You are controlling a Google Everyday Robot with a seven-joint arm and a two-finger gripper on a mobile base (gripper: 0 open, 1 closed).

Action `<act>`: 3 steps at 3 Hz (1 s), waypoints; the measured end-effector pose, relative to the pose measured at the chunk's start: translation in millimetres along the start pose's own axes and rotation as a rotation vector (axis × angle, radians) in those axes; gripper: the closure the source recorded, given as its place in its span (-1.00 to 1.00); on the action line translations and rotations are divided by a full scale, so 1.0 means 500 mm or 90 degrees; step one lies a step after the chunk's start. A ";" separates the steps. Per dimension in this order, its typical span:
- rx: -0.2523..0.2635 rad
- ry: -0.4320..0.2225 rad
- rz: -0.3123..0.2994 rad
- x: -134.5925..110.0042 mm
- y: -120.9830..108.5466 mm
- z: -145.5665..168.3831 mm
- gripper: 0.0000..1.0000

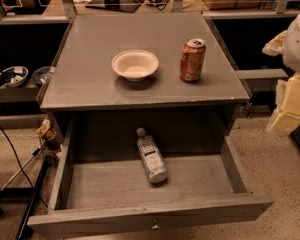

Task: Pick blue plastic bottle from top drawer and place on counter

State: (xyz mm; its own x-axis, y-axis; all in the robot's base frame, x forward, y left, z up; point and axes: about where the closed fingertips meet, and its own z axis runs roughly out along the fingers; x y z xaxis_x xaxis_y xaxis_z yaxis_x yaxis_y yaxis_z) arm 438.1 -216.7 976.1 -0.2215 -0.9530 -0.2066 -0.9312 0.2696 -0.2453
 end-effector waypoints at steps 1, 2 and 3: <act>0.000 0.000 0.000 0.000 0.000 0.000 -1.00; 0.008 -0.008 0.037 -0.015 -0.010 0.007 -1.00; 0.008 -0.008 0.037 -0.015 -0.009 0.007 -1.00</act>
Offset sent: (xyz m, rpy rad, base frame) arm 0.0020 0.0050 -0.0053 0.0097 0.0092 -0.0856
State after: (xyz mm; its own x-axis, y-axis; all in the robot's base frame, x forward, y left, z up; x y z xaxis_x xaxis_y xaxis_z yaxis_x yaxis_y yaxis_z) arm 445.1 -210.5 975.5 -0.2717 -0.9338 -0.2327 -0.9129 0.3266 -0.2448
